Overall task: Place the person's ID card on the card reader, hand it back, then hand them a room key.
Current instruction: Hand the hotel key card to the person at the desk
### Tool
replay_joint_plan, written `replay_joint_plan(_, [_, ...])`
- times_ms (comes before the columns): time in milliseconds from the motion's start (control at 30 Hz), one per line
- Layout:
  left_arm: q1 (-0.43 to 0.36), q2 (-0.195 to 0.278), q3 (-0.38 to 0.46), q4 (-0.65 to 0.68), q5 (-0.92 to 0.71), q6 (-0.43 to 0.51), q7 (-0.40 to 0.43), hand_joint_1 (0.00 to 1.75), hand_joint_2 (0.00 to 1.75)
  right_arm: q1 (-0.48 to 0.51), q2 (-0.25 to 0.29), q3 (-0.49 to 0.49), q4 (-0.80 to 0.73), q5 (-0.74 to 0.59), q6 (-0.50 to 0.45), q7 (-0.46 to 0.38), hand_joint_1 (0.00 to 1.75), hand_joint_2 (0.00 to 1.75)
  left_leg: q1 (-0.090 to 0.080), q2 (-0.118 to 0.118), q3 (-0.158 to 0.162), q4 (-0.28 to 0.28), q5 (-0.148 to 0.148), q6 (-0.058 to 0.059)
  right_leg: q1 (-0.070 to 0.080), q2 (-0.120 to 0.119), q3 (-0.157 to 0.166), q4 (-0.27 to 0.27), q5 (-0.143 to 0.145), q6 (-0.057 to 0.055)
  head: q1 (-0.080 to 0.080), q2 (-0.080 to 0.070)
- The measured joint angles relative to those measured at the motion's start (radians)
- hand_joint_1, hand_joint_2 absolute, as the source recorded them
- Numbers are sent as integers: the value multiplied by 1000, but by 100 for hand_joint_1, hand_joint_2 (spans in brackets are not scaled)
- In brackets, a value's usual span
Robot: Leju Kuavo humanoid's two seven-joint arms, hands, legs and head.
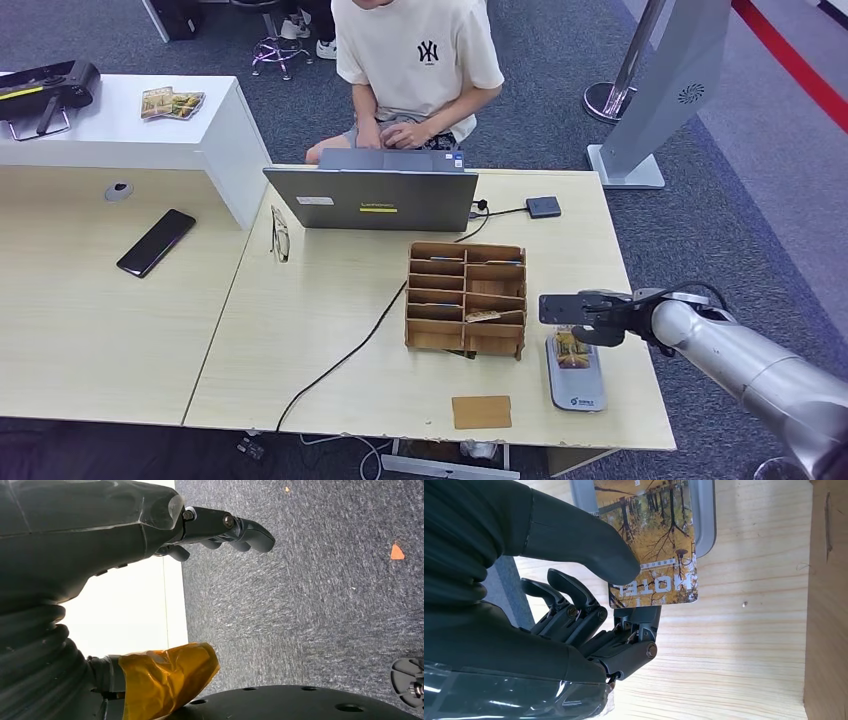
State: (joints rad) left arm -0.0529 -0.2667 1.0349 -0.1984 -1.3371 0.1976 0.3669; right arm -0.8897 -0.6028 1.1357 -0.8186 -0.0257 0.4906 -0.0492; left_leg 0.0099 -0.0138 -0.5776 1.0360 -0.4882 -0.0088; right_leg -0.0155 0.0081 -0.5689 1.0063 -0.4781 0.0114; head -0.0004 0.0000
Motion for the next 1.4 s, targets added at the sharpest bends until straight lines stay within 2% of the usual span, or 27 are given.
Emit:
replay_joint_plan(633, [0, 0, 0, 0, 5, 4, -2, 0, 175, -26, 29, 3, 19, -10, -4, -17, 175, 175, 0, 0, -1, 0, 0, 0, 0, 0, -1, 0, 0, 0, 0, 0])
replay_joint_plan(967, [0, 0, 0, 0, 23, 12, -5, 0, 175, -138, 36, -48, -13, -44, -19, -14, 175, 175, 0, 0, -2, 0, 0, 0, 0, 0, -1, 0, 0, 0, 0, 0])
replay_joint_plan(1133, [0, 0, 0, 0, 29, 13, -6, 0, 175, -155, 36, -80, -47, -60, -60, -27, 175, 175, 0, 0, -2, 0, 0, 0, 0, 0, -2, 0, 0, 0, 0, 0])
replay_joint_plan(1233, [0, 0, 0, 0, 33, 15, -7, 0, 175, -148, 39, -113, -71, -51, -117, -59, 175, 175, 0, 0, -2, 0, 0, 1, 0, 0, -2, 0, 0, 0, 0, 0])
replay_joint_plan(1400, [0, 0, 0, 0, 37, 16, -16, 0, 175, -90, 84, -207, -109, 43, -203, -102, 175, 175, 0, 0, -2, 0, 0, 1, 0, 0, -2, 0, 0, 0, 0, 0])
